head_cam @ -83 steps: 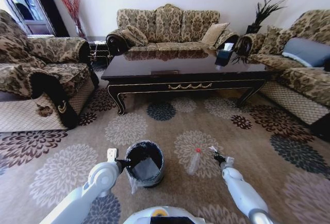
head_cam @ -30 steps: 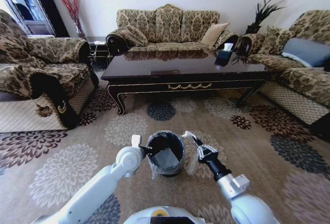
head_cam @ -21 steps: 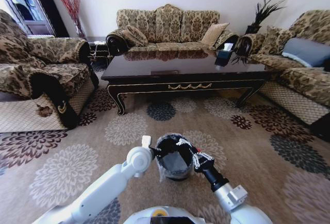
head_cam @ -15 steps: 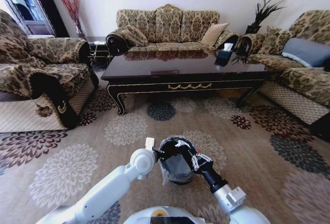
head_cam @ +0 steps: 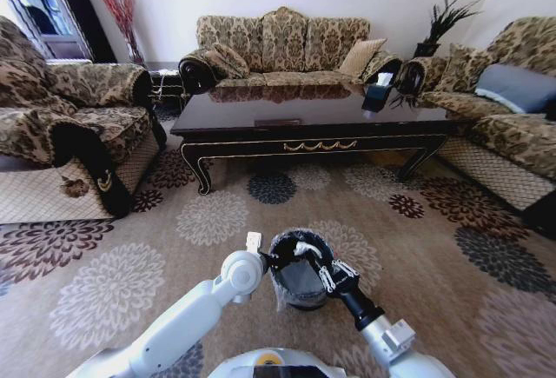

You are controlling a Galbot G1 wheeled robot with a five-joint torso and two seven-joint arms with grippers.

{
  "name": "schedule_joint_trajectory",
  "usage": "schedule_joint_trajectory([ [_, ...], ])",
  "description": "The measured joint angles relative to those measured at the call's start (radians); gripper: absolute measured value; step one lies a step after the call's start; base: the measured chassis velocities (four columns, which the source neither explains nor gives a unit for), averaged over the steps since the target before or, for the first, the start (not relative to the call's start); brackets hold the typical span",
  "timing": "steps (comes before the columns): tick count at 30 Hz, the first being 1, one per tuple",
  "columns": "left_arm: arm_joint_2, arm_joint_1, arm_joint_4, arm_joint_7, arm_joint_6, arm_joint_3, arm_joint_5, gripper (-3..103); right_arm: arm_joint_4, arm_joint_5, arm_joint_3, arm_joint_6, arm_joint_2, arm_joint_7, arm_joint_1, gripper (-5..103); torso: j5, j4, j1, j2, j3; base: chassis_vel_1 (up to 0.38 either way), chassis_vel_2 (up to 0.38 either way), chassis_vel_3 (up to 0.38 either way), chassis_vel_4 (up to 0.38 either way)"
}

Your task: Move to the front of the table and pick up the trash from the floor, then place it into the trash bin.

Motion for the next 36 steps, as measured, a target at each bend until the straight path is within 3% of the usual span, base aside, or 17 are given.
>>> schedule_joint_trajectory([
  [1,0.001,0.0,-0.001,0.0,0.0,0.001,0.0,0,0.0,0.0,0.0,0.0,-0.002,0.0,0.001,32,0.0,0.0,0.0,0.0,0.0,0.0,0.0,0.0,0.0],
  [4,0.009,0.007,-0.007,-0.002,0.0,0.001,0.0,0,-0.001,0.003,-0.001,0.0,-0.007,0.0,0.006,48,0.0,0.0001,0.0,0.0,0.0,0.0,0.0,0.0,0.0],
  [5,0.009,0.007,-0.007,-0.002,0.0,0.001,0.0,0,-0.001,0.003,-0.001,0.0,-0.007,0.0,0.006,48,0.0,0.0001,0.0,0.0,0.0,0.0,0.0,0.0,0.0],
  [8,0.015,0.019,-0.01,-0.002,0.0,-0.015,0.0,0,-0.001,0.003,-0.003,0.0,-0.006,0.0,0.005,65,0.0,0.0,0.0,0.0,0.0,0.0,0.0,0.0,0.0],
  [10,0.013,0.022,-0.011,-0.002,0.0,-0.024,-0.001,0,-0.001,0.003,-0.004,0.0,-0.005,0.0,0.005,65,0.0,0.0001,0.0,0.0,0.0,0.0,0.0,0.0,0.0],
  [13,0.014,0.029,-0.015,-0.004,0.0,-0.055,-0.002,0,-0.001,0.003,-0.005,-0.001,-0.001,0.0,0.005,82,-0.0001,0.0,0.0,0.0,0.0,0.0,0.0,0.0,0.0],
  [14,0.014,0.029,-0.015,-0.004,0.0,-0.055,-0.002,0,-0.001,0.003,-0.005,-0.001,-0.001,0.0,0.005,82,-0.0001,0.0,0.0,0.0,0.0,0.0,0.0,0.0,0.0],
  [18,0.032,0.046,-0.017,-0.002,0.0,-0.074,-0.005,0,-0.002,0.005,-0.006,-0.001,0.003,0.0,0.015,99,-0.0001,0.0001,0.0,0.0,0.0,0.0,0.0,0.0,0.0],
  [31,0.099,0.121,-0.03,0.031,0.0,-0.209,-0.025,0,-0.037,0.039,-0.005,-0.009,0.033,0.029,0.06,100,-0.0002,0.0001,0.0,0.0,0.0,0.0,0.0,0.0,0.0],
  [36,0.125,0.169,-0.034,0.042,0.0,-0.282,-0.021,0,-0.06,0.094,0.004,-0.037,0.033,0.066,0.101,100,-0.0002,0.0,0.0,0.0,0.0,0.0,0.0,0.0,0.0],
])
